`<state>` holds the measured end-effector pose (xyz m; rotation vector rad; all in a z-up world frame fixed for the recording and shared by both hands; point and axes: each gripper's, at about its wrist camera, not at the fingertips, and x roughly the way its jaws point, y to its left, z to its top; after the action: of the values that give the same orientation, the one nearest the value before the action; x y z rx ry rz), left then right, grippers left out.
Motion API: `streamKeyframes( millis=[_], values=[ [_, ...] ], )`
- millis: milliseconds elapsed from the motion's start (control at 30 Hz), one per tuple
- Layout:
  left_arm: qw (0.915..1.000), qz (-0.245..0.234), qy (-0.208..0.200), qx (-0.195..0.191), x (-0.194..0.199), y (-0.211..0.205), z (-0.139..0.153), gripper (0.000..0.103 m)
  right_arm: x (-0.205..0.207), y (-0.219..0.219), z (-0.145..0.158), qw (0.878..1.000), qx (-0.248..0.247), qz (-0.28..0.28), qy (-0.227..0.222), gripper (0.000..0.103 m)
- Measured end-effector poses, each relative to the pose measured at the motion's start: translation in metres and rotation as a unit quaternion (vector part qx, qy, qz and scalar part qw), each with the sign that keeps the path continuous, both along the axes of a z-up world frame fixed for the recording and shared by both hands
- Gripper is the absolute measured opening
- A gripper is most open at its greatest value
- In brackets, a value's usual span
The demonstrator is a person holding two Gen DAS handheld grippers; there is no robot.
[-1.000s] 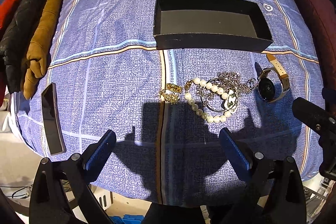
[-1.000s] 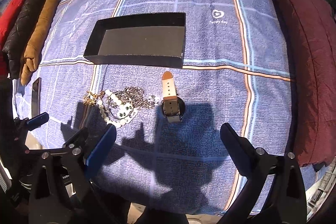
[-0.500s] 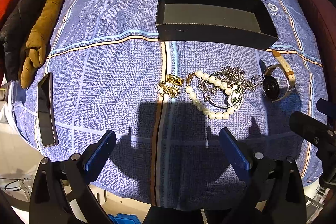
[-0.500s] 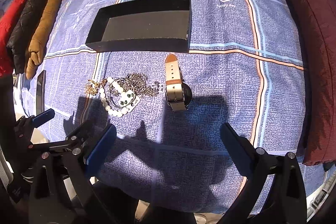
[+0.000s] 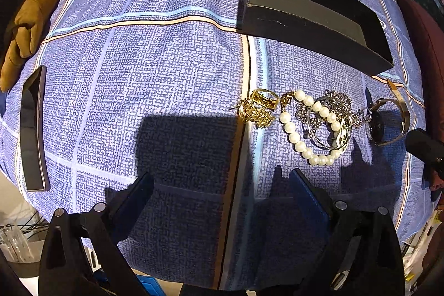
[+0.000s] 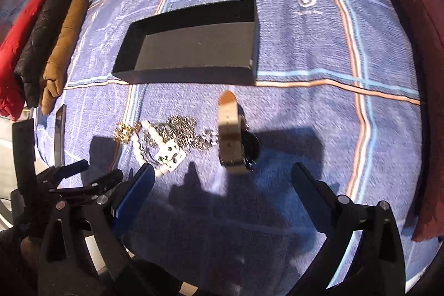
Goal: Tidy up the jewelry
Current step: 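Grasp the watch with beige strap with the right gripper, then grasp a gold brooch with the left gripper while the right gripper holds the watch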
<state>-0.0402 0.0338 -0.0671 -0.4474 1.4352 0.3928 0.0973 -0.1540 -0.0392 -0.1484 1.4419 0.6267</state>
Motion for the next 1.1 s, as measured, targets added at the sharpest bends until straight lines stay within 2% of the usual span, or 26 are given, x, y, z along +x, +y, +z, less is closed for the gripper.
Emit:
streamKeyframes(
  millis=[33,167,200,300,500,767,833,900,1100],
  values=[
    [1.0,0.0,-0.002,-0.001,0.0,0.003,-0.001,0.095,0.003,0.005,-0.004,1.0,-0.002,0.003,0.003,0.078],
    [0.9999,-0.001,-0.005,-0.013,0.002,0.016,-0.007,0.095,0.008,0.019,-0.022,0.999,-0.03,0.012,0.009,0.07],
    [0.9999,-0.004,-0.003,-0.012,0.002,0.018,-0.009,0.095,0.007,0.021,-0.025,0.999,-0.031,0.014,0.012,0.054],
    [0.9999,-0.004,-0.002,-0.011,0.004,0.019,-0.016,0.095,0.005,0.023,-0.031,0.999,-0.039,0.015,0.015,0.021],
    [0.9997,-0.005,-0.018,-0.017,0.004,0.024,-0.024,0.093,0.001,0.015,-0.029,0.999,-0.029,0.0,0.014,0.019],
    [0.9995,-0.017,-0.026,0.006,0.031,0.038,-0.021,0.049,-0.001,0.014,-0.029,0.999,-0.03,0.001,0.017,0.019],
    [0.9995,-0.011,-0.03,0.004,0.031,0.046,-0.019,0.023,-0.001,0.015,-0.029,0.999,-0.031,0.002,0.017,0.019],
    [0.9993,-0.001,-0.035,-0.015,0.032,0.056,-0.019,0.005,-0.002,0.016,-0.029,0.999,-0.031,0.004,0.016,0.019],
    [0.9987,0.011,-0.042,-0.028,0.039,0.077,-0.018,0.001,-0.002,0.013,-0.028,1.0,-0.026,-0.002,0.015,0.019]
  ],
)
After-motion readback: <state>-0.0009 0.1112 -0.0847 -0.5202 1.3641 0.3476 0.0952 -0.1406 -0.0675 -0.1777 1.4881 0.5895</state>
